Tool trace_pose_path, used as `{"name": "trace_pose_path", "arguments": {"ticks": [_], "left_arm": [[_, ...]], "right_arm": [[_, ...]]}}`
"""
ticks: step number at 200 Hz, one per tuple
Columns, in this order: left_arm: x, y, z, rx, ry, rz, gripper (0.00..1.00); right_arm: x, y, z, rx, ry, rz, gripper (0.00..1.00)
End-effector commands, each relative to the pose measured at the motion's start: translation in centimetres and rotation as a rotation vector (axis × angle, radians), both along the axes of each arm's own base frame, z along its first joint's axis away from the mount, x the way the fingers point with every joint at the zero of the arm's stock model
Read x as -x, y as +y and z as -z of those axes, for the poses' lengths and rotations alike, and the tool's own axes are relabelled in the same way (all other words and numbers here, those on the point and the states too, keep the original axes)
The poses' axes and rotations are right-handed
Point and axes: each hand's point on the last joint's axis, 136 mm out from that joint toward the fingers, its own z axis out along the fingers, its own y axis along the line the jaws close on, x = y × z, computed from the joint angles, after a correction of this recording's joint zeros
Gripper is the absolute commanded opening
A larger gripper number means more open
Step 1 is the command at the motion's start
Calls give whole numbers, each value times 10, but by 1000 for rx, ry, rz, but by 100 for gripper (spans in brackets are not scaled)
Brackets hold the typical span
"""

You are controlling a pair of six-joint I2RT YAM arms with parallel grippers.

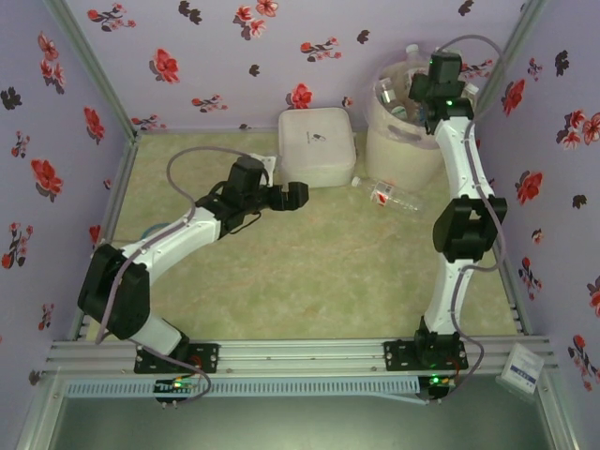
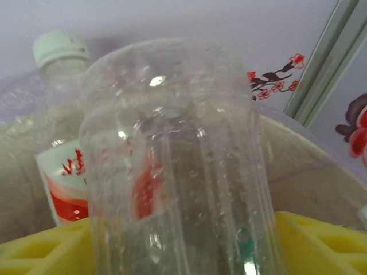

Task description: Put the plastic bottles in the bin

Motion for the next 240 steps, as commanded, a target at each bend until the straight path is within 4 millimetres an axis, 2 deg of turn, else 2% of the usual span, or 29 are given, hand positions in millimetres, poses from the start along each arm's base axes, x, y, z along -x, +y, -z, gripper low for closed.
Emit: {"name": "trace_pose_path", "arguments": {"ticks": [1, 14, 31, 60, 72, 115, 138, 152, 181, 205, 240], "left_arm": [[-1, 8, 0, -14, -10, -14, 100], [0, 8, 1, -13, -7, -14, 100], [-1, 8, 2, -17, -5, -14, 100], [-2, 7, 5, -19, -1, -15, 100], [-2, 6, 6, -19, 1, -13, 100], [-3, 5, 9, -21, 5, -7, 100], [-3, 5, 9, -19, 6, -8, 100], [-2, 5, 10, -18, 8, -10, 100], [-1, 6, 13, -25, 11, -7, 100], [-1, 6, 13, -24, 11, -7, 100], [-2, 6, 14, -23, 12, -8, 100]], "right_arm": [[18, -9, 22, -131, 138, 21, 84], [21, -8, 11, -133, 116, 13, 88], [25, -5, -14, -134, 47, -16, 93], [40, -5, -55, -112, -34, -19, 95], [47, -5, -64, -101, -46, -17, 95], [57, 15, -75, 43, -41, -31, 95], [61, 22, -66, 73, -5, -25, 90], [62, 22, -56, 56, 1, -18, 81], [58, 15, -23, -6, 56, -7, 65], [53, 24, 7, -85, 110, -50, 54], [44, 46, 40, -241, 184, -144, 52]]}}
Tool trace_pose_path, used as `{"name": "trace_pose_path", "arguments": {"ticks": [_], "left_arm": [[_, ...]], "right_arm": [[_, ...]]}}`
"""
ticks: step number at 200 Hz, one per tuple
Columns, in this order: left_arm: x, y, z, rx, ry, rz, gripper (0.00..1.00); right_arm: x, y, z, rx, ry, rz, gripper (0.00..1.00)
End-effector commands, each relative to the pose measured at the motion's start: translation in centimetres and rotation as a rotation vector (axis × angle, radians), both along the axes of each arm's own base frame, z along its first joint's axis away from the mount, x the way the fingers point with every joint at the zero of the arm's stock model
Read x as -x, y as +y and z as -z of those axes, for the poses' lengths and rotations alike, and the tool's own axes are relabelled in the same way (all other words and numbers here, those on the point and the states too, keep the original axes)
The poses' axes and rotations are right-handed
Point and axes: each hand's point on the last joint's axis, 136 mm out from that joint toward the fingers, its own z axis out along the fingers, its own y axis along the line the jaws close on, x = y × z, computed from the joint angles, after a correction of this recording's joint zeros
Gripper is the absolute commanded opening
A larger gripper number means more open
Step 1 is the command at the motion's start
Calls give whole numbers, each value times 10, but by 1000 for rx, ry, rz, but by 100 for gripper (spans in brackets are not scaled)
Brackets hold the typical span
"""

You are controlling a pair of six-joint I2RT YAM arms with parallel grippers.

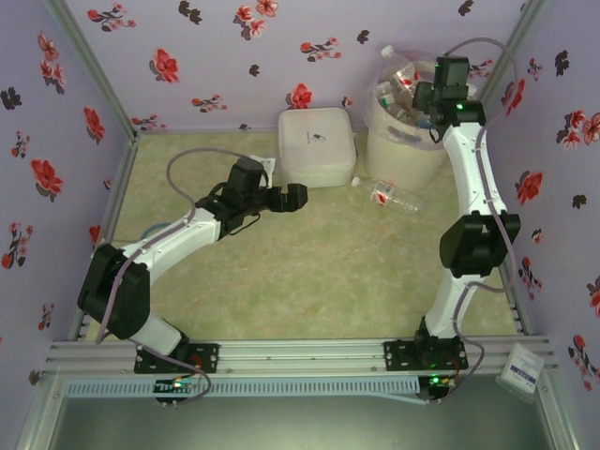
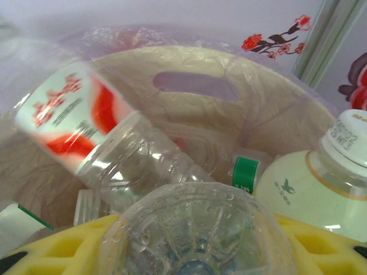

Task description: Put the plastic bottles in the bin

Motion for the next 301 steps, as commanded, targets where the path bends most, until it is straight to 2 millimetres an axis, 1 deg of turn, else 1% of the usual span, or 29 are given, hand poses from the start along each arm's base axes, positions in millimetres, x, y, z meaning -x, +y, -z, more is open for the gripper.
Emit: {"name": "trace_pose_path", "arguments": {"ticks": [1, 34, 55, 77, 104, 117, 135, 144, 156, 195, 212, 229, 244, 257, 262, 276, 283, 301], "left_arm": [[-3, 3, 6, -14, 0, -6, 100], [-3, 3, 6, -21, -2, -2, 100], [-3, 3, 7, -21, -1, -1, 100], [-3, 2, 8, -18, 3, 0, 100], [-4, 1, 8, -18, 5, 4, 100], [-4, 0, 8, -19, 5, 7, 100], [-4, 0, 7, -17, 6, 8, 100], [-4, 0, 7, -18, 6, 8, 100], [-3, 0, 7, -19, 6, 8, 100], [-3, 1, 6, -19, 5, 9, 100], [-3, 0, 6, -20, 8, 9, 100], [-3, 0, 8, -22, 10, 9, 100], [-3, 1, 7, -21, 8, 8, 100], [-2, 1, 6, -20, 8, 10, 100], [-2, 1, 6, -22, 7, 8, 100], [-1, 2, 5, -26, 7, 11, 100], [0, 3, 6, -31, 8, 12, 100], [0, 3, 6, -31, 7, 10, 100]], "right_arm": [[-8, 27, 44, -165, 104, -86, 52], [-15, 45, 63, -242, 193, -147, 53], [-16, 49, 75, -259, 258, -156, 54], [-14, 52, 90, -259, 307, -161, 54], [-8, 59, 108, -195, 358, -169, 54], [-5, 67, 113, -188, 377, -185, 53], [1, 81, 111, -152, 387, -215, 53], [5, 88, 105, -125, 385, -234, 53], [10, 98, 92, -93, 367, -254, 54], [20, 105, 43, 13, 273, -247, 57], [24, 117, 26, 31, 241, -275, 61], [27, 132, 17, 7, 220, -323, 64], [27, 141, 17, -18, 219, -349, 71], [26, 140, 13, -12, 212, -344, 76], [26, 139, 6, -9, 198, -341, 78], [28, 136, -17, -4, 142, -335, 84], [31, 133, -32, 0, 106, -329, 86], [42, 126, -64, 6, 31, -312, 89]]}}
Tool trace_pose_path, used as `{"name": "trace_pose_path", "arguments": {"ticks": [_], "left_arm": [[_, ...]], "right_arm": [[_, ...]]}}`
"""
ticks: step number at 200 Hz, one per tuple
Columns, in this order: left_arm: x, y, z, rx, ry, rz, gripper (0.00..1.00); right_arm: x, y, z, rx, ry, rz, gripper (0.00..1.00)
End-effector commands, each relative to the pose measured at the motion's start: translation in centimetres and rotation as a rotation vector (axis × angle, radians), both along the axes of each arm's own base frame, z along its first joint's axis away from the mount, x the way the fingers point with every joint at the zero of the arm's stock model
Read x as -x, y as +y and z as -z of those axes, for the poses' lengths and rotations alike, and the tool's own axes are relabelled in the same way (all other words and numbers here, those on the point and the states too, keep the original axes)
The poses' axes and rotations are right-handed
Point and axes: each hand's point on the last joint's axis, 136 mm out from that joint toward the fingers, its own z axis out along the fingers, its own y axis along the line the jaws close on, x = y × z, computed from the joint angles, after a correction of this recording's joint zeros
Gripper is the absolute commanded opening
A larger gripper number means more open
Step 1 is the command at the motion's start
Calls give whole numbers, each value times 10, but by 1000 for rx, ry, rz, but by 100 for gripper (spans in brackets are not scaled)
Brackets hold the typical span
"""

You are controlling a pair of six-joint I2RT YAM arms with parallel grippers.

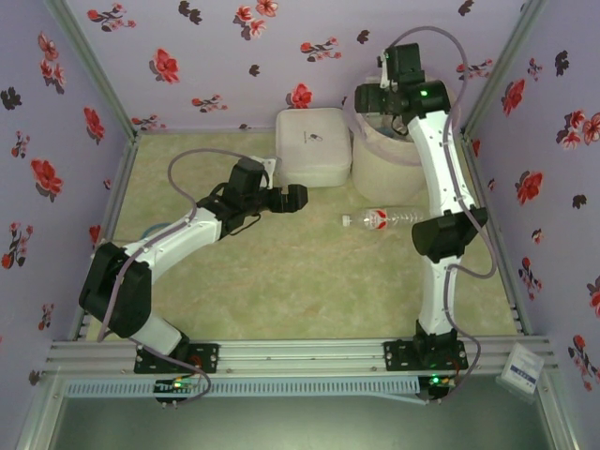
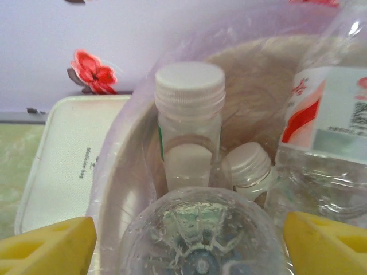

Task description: Put the plastic bottles in the bin

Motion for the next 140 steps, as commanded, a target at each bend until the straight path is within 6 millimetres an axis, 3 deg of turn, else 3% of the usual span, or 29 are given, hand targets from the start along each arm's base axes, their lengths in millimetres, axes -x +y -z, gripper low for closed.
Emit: {"name": "trace_pose_path", "arguments": {"ticks": [1, 29, 69, 105, 140], "left_arm": [[0, 4, 0, -23, -4, 7, 100], [-2, 1, 0, -8, -3, 11, 100], [-3, -4, 4, -2, 3, 30, 100], [-1, -5, 9, -7, 4, 42, 100], [-1, -6, 9, -10, 0, 58, 100]], "right_arm": [[20, -10, -52, -8, -109, 20, 89], [50, -20, -88, -33, -174, 36, 92], [110, -48, -101, -85, -189, 147, 93], [172, -74, -68, -229, -182, 304, 91], [215, -88, -3, -339, -77, 434, 89]]}}
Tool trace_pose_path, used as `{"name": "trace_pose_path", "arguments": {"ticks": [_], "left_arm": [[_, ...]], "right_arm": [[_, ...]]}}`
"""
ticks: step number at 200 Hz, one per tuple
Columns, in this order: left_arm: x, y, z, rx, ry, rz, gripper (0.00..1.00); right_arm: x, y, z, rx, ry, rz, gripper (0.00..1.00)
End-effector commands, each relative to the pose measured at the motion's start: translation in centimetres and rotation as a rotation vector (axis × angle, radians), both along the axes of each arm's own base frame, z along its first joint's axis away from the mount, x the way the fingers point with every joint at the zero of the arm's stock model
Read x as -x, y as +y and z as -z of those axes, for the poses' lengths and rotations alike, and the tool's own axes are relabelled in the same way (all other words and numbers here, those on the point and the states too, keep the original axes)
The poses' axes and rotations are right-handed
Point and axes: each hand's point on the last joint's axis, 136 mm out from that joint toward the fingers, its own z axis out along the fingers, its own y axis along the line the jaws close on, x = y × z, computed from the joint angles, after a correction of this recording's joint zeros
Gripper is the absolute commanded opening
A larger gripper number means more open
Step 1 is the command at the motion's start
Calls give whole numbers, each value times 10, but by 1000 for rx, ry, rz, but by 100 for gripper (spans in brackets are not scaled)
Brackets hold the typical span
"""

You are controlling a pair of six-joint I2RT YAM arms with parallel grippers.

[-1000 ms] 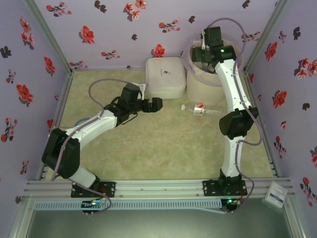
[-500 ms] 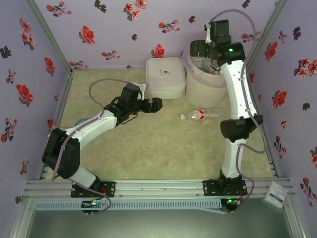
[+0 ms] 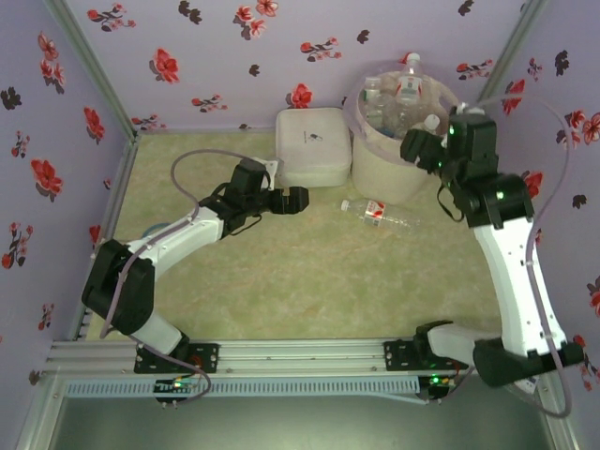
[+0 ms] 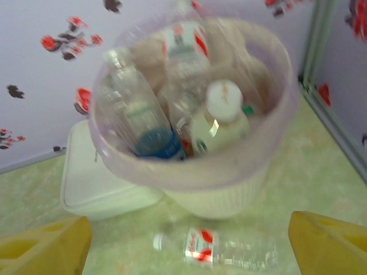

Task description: Put the plastic bottles in the bin

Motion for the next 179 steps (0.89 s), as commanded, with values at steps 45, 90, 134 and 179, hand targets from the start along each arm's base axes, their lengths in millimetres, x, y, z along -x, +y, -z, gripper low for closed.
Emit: {"name": "trace_pose_path", "arguments": {"ticks": [45, 90, 134, 179], "left_arm": [[-2, 0, -2, -4, -17, 25, 100], [0, 5, -2, 18, -4, -7, 100], [-1, 5, 2, 17, 6, -8, 100], [-3, 4, 3, 25, 8, -12, 100]], "right_arm": [[24, -21, 129, -249, 128, 271, 85], [18, 1, 214, -577, 215, 358, 81], [-8, 2, 257, -936, 99, 564, 86], [-32, -6, 268, -925, 109, 686, 90]]}}
